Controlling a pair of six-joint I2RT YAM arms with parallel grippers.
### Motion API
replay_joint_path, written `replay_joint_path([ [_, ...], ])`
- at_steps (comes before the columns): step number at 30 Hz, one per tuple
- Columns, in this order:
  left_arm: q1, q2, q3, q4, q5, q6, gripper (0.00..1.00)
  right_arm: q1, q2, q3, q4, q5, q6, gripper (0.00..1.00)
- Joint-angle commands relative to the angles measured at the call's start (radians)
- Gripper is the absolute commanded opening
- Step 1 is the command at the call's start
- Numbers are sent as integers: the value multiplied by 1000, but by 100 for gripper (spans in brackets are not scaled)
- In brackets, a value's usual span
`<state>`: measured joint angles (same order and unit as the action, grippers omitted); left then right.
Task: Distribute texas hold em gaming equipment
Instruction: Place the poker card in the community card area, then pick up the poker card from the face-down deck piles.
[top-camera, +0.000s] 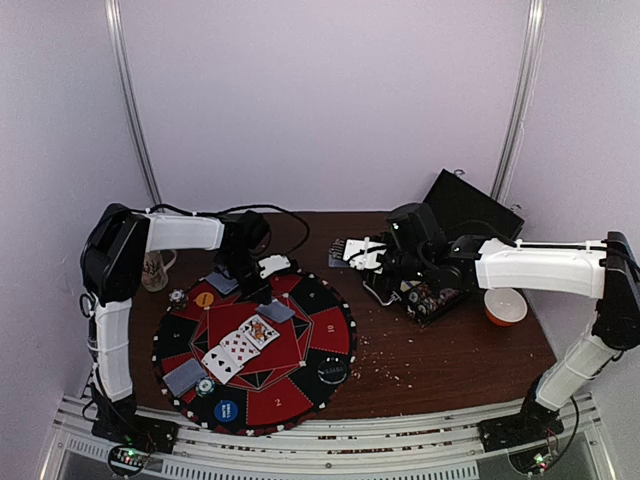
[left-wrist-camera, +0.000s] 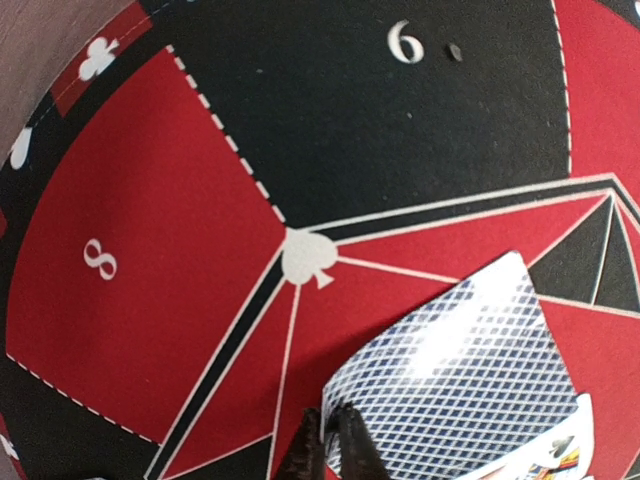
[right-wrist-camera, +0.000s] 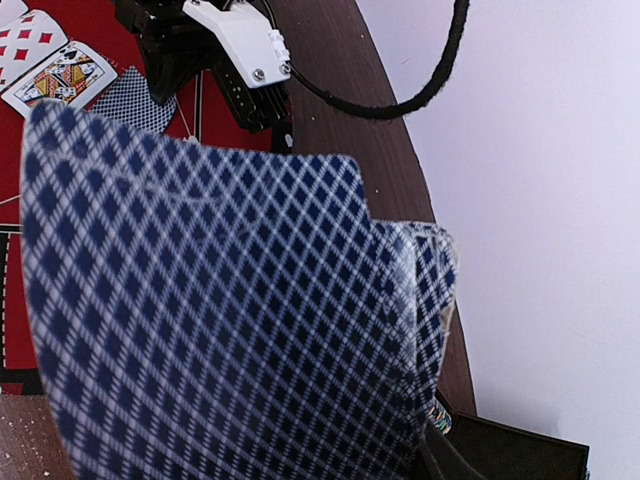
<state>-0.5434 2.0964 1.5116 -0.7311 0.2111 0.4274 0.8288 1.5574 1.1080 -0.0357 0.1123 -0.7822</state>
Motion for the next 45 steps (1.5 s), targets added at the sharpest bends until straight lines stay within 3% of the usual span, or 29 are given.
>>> replay_joint_path([
  [1,-6,-30,17,6,-44,-8,15,-5,-33,0,-4,13,6,43],
  [5,-6,-54,35,6,-49,-19,25,-5,-33,1,-4,13,8,43],
  [14,-6,-151,113,15,-54,-92,37,-5,-30,3,-5,14,6,43],
  [19,-6,-229,196,44,-73,-279,63,-4,-34,6,-3,6,7,43],
  [23,-5,-256,287,60,134,-480,83,-3,-31,10,6,-6,8,43],
  [28,-8,-281,168,259,509,-750,98,-1,-24,18,21,-13,12,43],
  [34,-68,-258,136,288,549,-842,97,0,-20,16,29,-17,12,43],
  [38,-105,-216,142,334,581,-912,88,3,-11,20,33,-16,12,43],
  [45,-117,-186,154,307,560,-911,49,3,-7,21,36,-10,11,43],
])
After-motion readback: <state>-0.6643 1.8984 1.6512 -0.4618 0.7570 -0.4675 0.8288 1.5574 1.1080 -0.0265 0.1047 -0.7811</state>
